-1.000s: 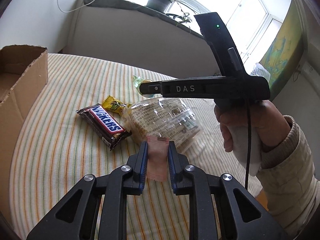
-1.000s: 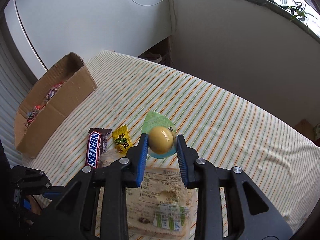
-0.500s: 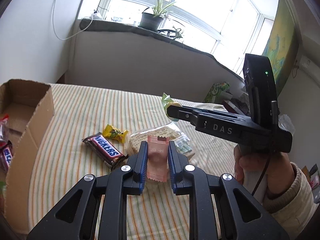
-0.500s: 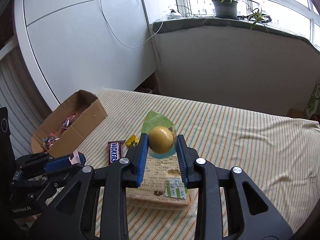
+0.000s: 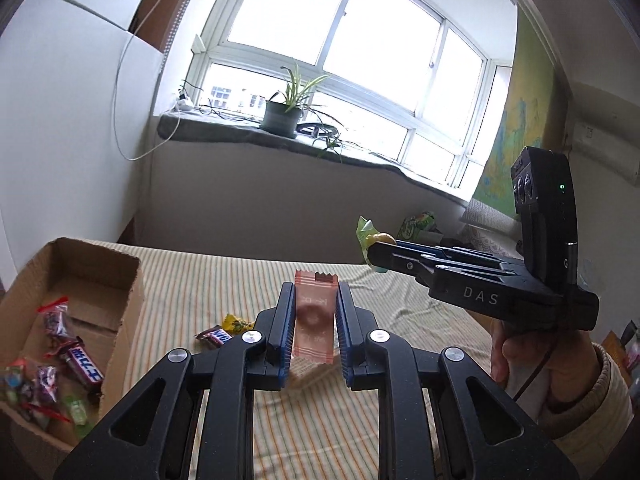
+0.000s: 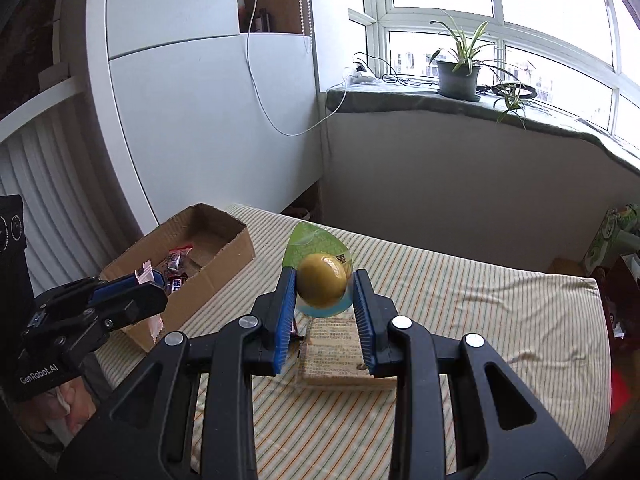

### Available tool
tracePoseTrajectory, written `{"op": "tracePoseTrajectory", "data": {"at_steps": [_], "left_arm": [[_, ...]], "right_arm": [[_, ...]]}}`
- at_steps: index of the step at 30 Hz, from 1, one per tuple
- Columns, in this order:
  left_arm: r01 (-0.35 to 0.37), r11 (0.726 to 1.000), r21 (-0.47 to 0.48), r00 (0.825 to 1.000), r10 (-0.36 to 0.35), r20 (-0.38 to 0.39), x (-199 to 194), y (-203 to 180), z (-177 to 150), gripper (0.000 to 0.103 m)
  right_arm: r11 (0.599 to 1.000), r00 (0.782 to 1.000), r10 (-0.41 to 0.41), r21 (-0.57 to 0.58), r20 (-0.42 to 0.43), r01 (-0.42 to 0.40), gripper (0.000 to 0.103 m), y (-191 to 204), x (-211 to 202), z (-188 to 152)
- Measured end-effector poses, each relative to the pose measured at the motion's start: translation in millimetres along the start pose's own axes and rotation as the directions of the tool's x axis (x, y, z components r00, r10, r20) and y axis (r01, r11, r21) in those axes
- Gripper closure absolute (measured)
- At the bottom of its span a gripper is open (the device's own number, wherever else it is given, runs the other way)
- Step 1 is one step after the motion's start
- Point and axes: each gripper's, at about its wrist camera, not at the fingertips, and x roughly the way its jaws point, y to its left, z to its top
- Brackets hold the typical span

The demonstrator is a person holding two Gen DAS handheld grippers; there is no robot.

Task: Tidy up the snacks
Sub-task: 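Carry the pink packet and yellow ball candy into the box and release both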

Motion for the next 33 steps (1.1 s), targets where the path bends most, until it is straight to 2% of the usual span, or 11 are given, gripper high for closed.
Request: {"op": "tracePoseTrajectory", "data": {"at_steps": [5, 11, 19, 22, 33], "left_arm": [[-0.025, 0.999, -0.044, 0.999, 0.026, 0.023, -21, 28, -7, 0.085], [-0.094, 0.988, -0.119, 0.994, 0.100, 0.041, -44, 81, -11, 0.085], [-0.246, 0.942, -0.229, 0.964, 0.261, 0.038, -80, 161, -23, 0.085], [-0.269, 0.930, -0.250, 0.957, 0.287, 0.036, -84, 175, -23, 0.085], [-0.265, 0.934, -0.240, 0.959, 0.281, 0.036, -81, 177, -23, 0.085]], "right_arm": [[0.999, 0.999, 0.033, -0.030, -0.041, -0.035, 0.074, 38, 25, 0], [0.987, 0.987, 0.120, -0.098, -0.105, -0.130, 0.074, 102, 74, 7], [0.945, 0.953, 0.252, -0.170, -0.167, -0.279, 0.073, 186, 126, 8], [0.938, 0.949, 0.267, -0.182, -0.169, -0.296, 0.073, 198, 130, 10], [0.930, 0.943, 0.281, -0.191, -0.176, -0.313, 0.073, 202, 139, 17]]}}
